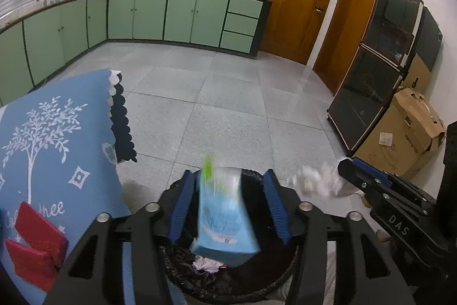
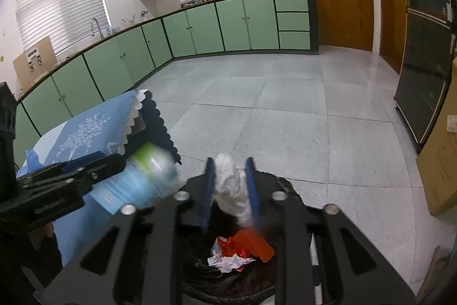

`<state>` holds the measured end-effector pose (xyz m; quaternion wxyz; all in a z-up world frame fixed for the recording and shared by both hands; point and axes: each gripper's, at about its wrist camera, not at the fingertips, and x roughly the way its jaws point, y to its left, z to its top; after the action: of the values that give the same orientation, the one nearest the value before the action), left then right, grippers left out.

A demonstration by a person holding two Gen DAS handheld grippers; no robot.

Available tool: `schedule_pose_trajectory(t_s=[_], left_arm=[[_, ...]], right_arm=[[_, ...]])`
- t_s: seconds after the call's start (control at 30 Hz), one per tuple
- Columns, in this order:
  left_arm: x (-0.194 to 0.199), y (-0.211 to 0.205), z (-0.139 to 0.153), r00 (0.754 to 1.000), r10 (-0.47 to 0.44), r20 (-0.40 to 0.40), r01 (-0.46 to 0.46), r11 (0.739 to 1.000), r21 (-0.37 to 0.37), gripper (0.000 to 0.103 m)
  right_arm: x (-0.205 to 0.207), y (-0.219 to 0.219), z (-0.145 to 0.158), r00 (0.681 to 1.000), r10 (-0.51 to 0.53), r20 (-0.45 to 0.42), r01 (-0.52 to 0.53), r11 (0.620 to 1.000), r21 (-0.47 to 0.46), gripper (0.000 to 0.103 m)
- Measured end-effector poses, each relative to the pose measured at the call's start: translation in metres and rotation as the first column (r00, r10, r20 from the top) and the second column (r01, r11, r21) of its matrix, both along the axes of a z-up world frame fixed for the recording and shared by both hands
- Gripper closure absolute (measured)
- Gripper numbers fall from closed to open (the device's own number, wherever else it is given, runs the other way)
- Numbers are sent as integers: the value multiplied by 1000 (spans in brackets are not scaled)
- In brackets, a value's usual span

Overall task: Collect trash
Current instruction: 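Carry the tissue and milk carton to the bin and release both, then move both open grippers back over the blue bags and red pads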

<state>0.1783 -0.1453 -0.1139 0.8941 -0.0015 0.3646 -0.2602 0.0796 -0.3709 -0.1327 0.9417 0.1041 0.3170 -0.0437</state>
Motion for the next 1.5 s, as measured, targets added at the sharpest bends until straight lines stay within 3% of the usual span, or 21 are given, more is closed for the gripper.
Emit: schedule_pose_trajectory(t_s=[0.07, 0.13, 0.2, 0.23, 0.37, 0.67, 1.23, 1.5], left_arm=[[-1, 4, 2, 1000, 8, 7, -8, 1000, 0, 45], [-1, 13, 6, 999, 30, 12, -30, 1000, -3, 39], [-2, 20, 12, 998, 57, 23, -57, 998, -7, 31], [-3, 26, 15, 997, 72, 32, -72, 997, -8, 26], [-8, 50, 28, 990, 121, 66, -121, 993, -2, 15], [-24, 128, 52, 957, 260, 126, -262, 965, 5, 13], [-50, 280, 42, 832, 537, 138, -548, 834, 65, 13], [-64, 307, 23, 809, 577, 106, -586, 805, 91, 13]], right_arm=[[0, -1, -1, 1000, -11, 0, 11, 1000, -1, 66], [-2, 1, 0, 1000, -29, 5, 29, 1000, -8, 43], [-5, 2, 2, 998, -56, 21, 56, 998, -18, 13], [-7, 5, 5, 997, -71, 33, 72, 997, -20, 11], [-5, 9, 11, 997, -70, 35, 70, 998, -2, 9], [2, 65, 30, 995, 61, 77, -62, 998, 9, 9], [25, 194, 36, 943, 324, 69, -324, 946, -20, 9], [21, 230, 26, 911, 410, 38, -409, 912, -33, 9]])
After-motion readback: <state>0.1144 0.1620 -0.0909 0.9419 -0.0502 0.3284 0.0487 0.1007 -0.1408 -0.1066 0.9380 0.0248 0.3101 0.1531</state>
